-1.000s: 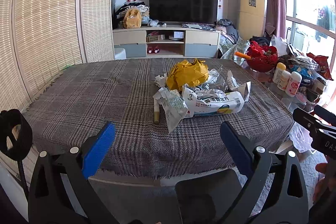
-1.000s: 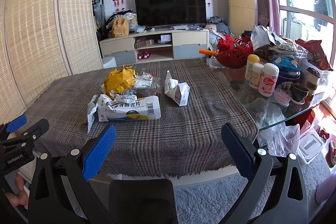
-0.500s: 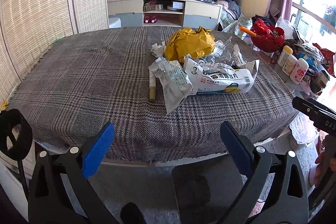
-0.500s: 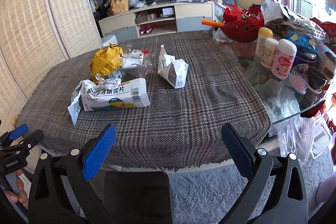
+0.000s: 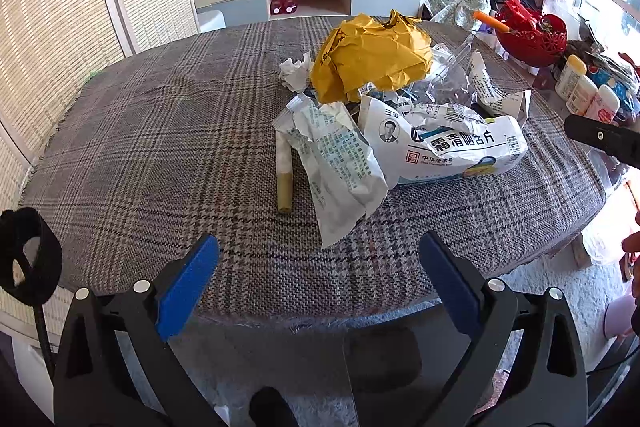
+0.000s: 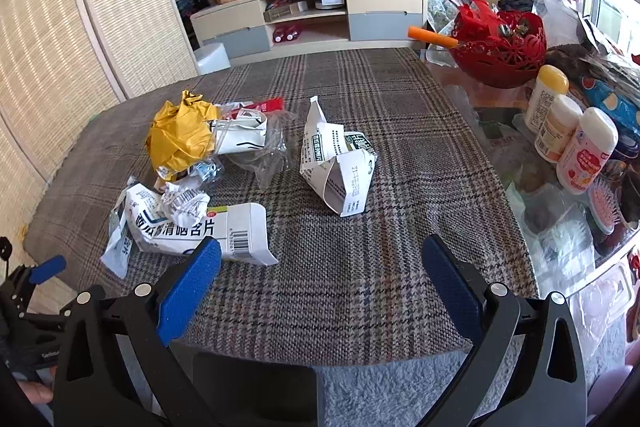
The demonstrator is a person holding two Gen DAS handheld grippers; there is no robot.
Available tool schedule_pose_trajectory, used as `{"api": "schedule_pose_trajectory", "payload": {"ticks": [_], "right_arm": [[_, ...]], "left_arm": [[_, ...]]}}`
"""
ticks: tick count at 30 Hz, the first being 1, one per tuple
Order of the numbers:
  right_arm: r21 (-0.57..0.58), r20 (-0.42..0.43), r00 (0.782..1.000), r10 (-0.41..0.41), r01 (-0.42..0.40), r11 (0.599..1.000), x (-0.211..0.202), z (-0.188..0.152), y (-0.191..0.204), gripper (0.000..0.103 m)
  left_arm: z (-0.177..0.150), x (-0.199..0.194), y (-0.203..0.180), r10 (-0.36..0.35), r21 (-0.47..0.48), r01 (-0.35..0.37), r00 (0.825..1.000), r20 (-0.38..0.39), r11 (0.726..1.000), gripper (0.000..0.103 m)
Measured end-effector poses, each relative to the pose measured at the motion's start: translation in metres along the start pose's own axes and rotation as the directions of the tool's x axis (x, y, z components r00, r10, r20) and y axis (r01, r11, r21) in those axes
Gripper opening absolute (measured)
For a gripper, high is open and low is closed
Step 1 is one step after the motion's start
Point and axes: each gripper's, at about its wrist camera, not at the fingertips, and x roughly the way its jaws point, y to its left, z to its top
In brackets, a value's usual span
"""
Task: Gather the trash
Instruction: 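Grasp the white paper packet with the right gripper while the left gripper grasps the white wrapper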
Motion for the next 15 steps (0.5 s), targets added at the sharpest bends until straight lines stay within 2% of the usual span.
{"api": "schedule_pose_trajectory", "payload": {"ticks": [6, 15], "right_arm": [[0.054, -0.020, 1.000, -0.006, 0.007, 0.999, 0.027, 0.029, -0.010, 0.100], [0.062, -0.067, 0.998, -0.023, 0.027, 0.998, 0.071, 0.049, -0.017, 0.100]], "left_arm": [[0.012, 0.009, -0.007, 0.008, 0.026, -0.009, 1.000, 0.015, 1.000, 0.094], [0.017, 0.025, -0.012, -0.014, 0.047, 0.014, 1.000, 0.016, 0.999, 0.085]]}}
